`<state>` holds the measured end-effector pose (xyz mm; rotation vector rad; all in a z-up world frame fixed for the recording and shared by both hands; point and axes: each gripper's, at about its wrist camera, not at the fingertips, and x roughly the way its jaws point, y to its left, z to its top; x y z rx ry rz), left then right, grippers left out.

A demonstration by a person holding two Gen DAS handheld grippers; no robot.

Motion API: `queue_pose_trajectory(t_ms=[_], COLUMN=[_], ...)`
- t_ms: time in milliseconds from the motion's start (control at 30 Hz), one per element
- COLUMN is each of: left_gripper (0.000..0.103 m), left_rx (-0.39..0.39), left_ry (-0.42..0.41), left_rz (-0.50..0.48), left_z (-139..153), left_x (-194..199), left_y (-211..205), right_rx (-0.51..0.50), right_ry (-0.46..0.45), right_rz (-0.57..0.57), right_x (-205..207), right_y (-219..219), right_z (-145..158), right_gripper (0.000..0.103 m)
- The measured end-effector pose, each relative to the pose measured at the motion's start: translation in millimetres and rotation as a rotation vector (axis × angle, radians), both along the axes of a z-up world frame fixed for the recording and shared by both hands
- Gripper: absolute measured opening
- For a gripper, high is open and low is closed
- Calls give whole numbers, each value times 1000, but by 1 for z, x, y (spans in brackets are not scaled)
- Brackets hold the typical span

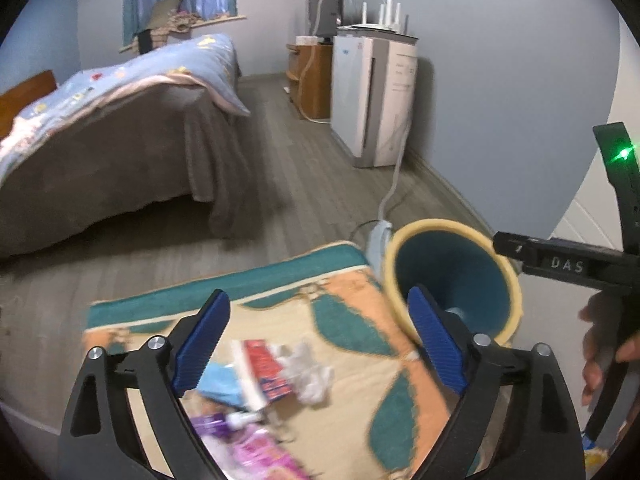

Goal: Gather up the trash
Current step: 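Move both tools back over the stool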

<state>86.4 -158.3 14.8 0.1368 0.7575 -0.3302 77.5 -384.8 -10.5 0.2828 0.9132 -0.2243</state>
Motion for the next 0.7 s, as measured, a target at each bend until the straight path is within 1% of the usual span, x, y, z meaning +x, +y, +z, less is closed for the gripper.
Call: queue_pose_trajectory(t_ms=[167,267,333,400,500,600,700], left_gripper=[95,96,96,96,96,96,96], left_rx=[40,45,34,13,-1,9,3], left_ry=[-18,-16,-12,13,36,41,58], left_rz=[51,78,91,119,158,187,213], left_z=[19,22,19,10,3,-1,-4], left_x=[-13,-24,-30,-32,-30,-28,-26], left_y=[36,55,68,83,99,115,128], right_rx=[-4,2,-5,-8,16,31,31], right_ry=[-22,-28,-21,-20,-8,0,5], right_rz=[39,57,70,75,88,97,107], right_x=[-3,-3,-3,-4,-3,-2,0], right_y=[23,35,44,50,59,68,78], right_z=[14,16,17,17,14,11,10], right_gripper=[97,97,97,97,97,97,97])
